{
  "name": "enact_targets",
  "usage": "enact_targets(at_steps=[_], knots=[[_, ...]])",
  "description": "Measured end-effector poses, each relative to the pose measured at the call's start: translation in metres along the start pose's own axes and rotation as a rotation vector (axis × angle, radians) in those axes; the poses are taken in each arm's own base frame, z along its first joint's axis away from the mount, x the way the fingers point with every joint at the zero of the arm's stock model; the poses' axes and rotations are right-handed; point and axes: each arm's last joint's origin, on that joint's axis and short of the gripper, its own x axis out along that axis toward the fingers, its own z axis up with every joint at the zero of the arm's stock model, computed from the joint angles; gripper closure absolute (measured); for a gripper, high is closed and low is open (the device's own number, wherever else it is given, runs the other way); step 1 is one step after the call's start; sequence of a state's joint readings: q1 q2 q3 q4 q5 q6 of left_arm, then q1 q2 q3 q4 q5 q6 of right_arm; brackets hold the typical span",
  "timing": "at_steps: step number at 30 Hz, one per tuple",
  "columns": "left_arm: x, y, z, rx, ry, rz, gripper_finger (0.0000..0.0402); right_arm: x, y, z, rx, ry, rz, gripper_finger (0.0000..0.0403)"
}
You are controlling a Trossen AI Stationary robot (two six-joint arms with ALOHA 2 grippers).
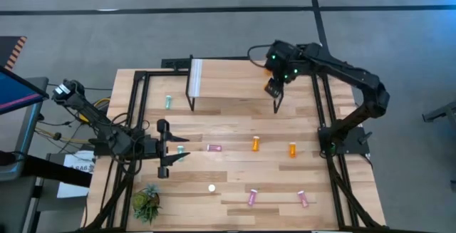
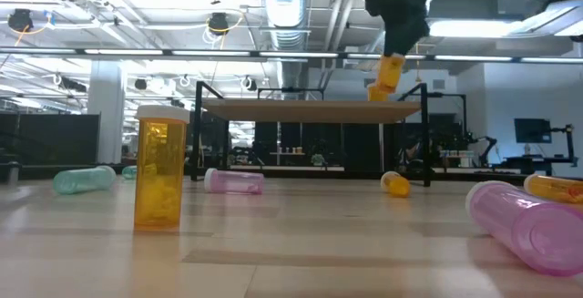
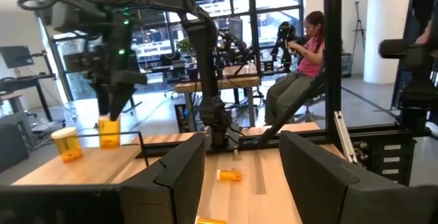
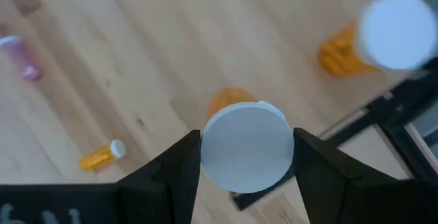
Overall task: Pick and place medicine bottles onto shelf by color
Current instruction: Put the large orange pill bottle on the shelf aligned with the other large orange pill bottle
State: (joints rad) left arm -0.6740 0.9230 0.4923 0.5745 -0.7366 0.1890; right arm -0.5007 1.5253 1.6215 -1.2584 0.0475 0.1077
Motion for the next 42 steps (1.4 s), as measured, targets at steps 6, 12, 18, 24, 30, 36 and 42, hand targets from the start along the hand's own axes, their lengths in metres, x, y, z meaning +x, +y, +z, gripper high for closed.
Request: enact_targets(at_steps=[6, 12, 18, 24, 30, 36, 42], knots=[[0.003, 0.003, -0.001, -0.004, -0.001, -0.001, 0.0223, 0.012, -0.011, 0.008, 0.039, 0.014, 0.001, 0.0188], [0.006, 0.002, -0.003, -0.003, 0.008, -0.017, 0.0223, 0.034, -0.013, 0.016, 0.031, 0.067, -0.009, 0.0188], [0.006, 0.002, -0.004, -0.001, 0.012, -0.018, 0.0223, 0.036, -0.016, 0.023, 0.026, 0.068, -0.014, 0.0187], [0.006, 0.002, -0.004, 0.005, 0.017, -0.018, 0.0223, 0.030, -0.019, 0.027, 0.042, 0.054, -0.036, 0.0187], [0.006, 0.002, -0.004, 0.004, 0.017, -0.019, 0.0223, 0.034, -0.019, 0.029, 0.046, 0.060, -0.036, 0.0186], [0.006, 0.002, -0.005, 0.003, 0.017, -0.018, 0.0223, 0.039, -0.018, 0.031, 0.049, 0.071, -0.044, 0.0177], [0.006, 0.002, -0.005, -0.001, 0.018, -0.019, 0.0223, 0.041, -0.016, 0.031, 0.046, 0.071, -0.041, 0.0151]])
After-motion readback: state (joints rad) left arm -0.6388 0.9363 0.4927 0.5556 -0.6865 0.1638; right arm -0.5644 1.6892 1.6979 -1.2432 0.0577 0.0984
